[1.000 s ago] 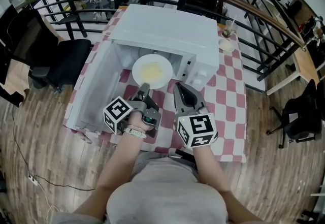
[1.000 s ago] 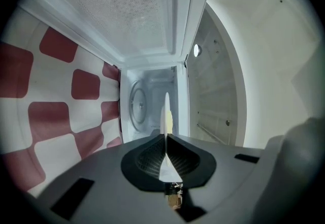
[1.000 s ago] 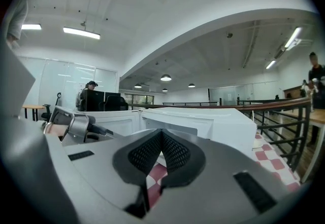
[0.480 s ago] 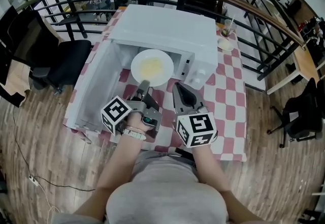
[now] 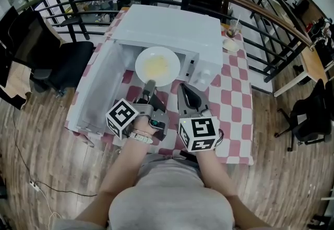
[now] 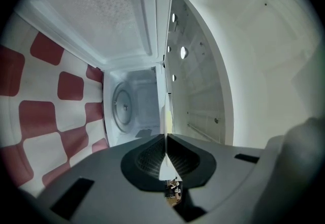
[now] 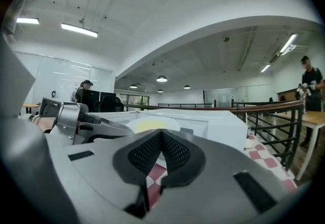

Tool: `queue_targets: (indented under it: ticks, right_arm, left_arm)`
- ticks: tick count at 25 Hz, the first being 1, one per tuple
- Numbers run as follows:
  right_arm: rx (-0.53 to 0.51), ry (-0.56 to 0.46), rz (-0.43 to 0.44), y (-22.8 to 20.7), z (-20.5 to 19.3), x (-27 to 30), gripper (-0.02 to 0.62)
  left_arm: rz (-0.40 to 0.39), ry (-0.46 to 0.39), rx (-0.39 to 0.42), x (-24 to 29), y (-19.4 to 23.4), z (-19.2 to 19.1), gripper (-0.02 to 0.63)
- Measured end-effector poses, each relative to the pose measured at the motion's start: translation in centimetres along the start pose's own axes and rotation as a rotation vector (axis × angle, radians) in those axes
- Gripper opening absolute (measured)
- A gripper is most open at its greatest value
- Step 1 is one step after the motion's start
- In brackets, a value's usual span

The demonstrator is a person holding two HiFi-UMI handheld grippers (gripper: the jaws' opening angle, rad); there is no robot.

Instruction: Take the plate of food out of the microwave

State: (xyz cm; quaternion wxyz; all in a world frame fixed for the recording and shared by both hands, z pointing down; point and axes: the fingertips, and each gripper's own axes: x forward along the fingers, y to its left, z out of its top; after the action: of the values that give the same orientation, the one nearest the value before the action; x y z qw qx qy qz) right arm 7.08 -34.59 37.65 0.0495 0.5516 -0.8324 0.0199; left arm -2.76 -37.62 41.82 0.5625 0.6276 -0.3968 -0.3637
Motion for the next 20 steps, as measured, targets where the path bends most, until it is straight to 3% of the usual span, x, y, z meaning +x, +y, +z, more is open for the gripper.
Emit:
queue_targets:
  ticks: [20]
  right_arm:
    - [-0.007,-0.015,0.003,0.07,0.23,0.05,0.025]
  left_arm:
    - [-0.027,0.014,0.012,0.22,-0.67,-0.02,0.014]
